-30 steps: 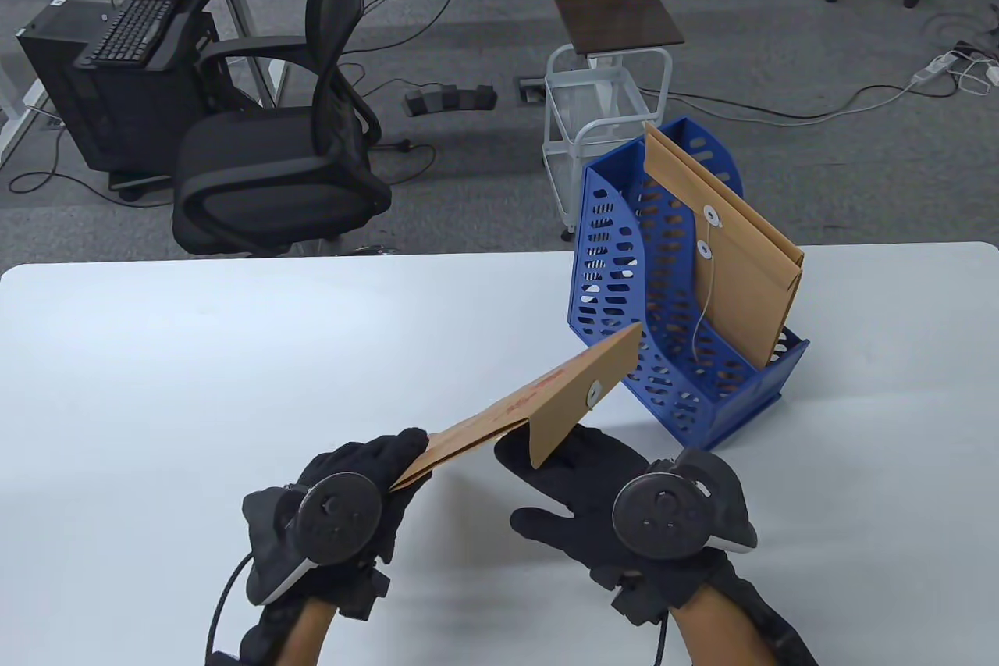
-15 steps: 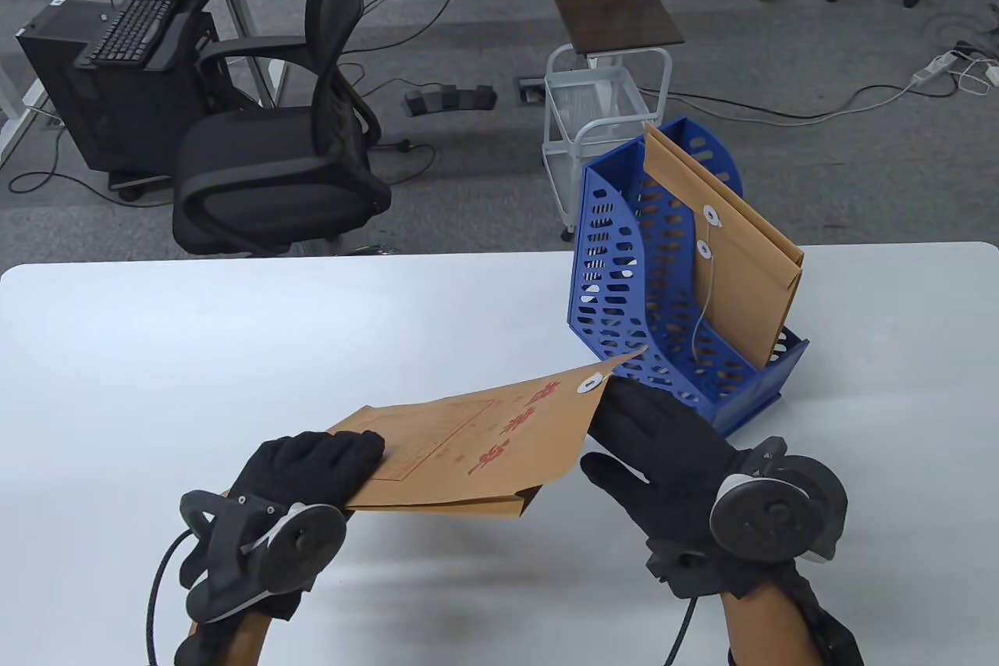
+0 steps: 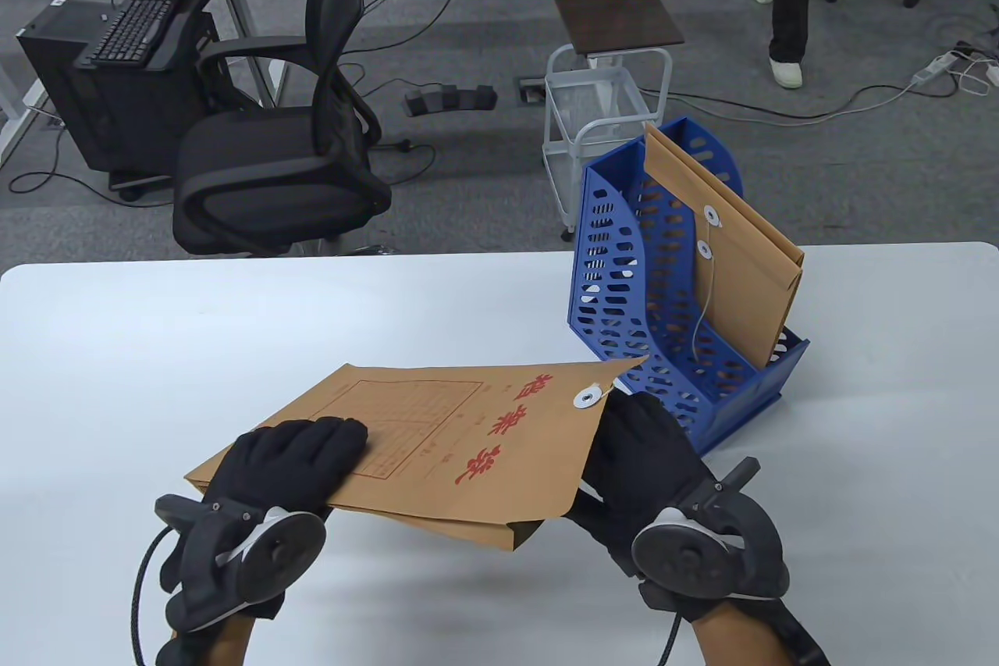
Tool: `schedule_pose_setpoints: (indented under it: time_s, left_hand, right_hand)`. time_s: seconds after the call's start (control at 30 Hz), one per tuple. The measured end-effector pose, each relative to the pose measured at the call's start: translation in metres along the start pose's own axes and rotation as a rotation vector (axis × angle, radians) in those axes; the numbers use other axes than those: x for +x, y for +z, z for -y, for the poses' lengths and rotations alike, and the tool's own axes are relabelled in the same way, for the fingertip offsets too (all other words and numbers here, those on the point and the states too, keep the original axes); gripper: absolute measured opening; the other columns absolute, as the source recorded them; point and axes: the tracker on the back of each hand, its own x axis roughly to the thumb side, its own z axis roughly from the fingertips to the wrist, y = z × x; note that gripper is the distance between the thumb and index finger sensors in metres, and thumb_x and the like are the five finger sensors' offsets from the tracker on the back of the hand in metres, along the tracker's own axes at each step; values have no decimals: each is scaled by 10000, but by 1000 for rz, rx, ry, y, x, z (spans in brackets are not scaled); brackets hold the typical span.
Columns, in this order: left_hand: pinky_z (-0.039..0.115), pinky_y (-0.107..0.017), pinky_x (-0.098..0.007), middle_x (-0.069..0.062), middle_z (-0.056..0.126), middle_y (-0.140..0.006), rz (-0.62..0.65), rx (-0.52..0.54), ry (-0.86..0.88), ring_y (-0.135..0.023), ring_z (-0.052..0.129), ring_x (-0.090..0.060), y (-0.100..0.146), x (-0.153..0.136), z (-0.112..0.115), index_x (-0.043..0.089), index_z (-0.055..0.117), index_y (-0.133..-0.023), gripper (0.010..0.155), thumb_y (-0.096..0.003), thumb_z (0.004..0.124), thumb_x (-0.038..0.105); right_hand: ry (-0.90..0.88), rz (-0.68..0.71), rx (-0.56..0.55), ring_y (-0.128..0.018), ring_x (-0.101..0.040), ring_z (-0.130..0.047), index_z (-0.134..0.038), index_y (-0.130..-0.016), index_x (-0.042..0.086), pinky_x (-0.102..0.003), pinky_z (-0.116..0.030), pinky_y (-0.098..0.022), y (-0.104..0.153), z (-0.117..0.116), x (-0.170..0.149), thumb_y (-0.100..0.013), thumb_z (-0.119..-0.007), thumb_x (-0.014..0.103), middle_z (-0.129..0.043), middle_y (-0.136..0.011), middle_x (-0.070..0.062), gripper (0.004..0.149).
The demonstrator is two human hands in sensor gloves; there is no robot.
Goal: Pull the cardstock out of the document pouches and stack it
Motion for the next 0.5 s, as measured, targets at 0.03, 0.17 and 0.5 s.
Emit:
schedule_pose_setpoints:
  time_s: [0.03, 0.17, 0.5]
  left_hand:
    - [821, -634, -450, 127, 1015, -875, 8, 2, -7, -810, 1019, -146, 1, 0, -1, 413, 878, -856, 472, -422, 731, 528]
    - [824, -638, -443, 130, 1016, -874, 68, 43, -31, -814, 1017, -138, 6, 2, -4, 418, 882, -848, 466, -417, 738, 520]
    - [826, -639, -431, 130, 1016, -873, 181, 68, -30, -813, 1018, -120, 10, 21, -7, 415, 885, -843, 463, -413, 743, 512]
  right_hand:
    - [3, 5, 11, -1009, -372, -690, -664, -1058, 217, -670, -566, -697, 0, -1, 1, -431, -899, 511, -707, -1121, -85, 731]
    - [6, 44, 28, -1005, -367, -703, -667, -1052, 219, -675, -560, -699, 0, -2, 5, -421, -915, 505, -722, -1111, -79, 736]
    - [-96, 86, 177, -848, -370, -900, -799, -955, 192, -625, -707, -628, -6, -21, 20, -496, -868, 341, -869, -991, -108, 487]
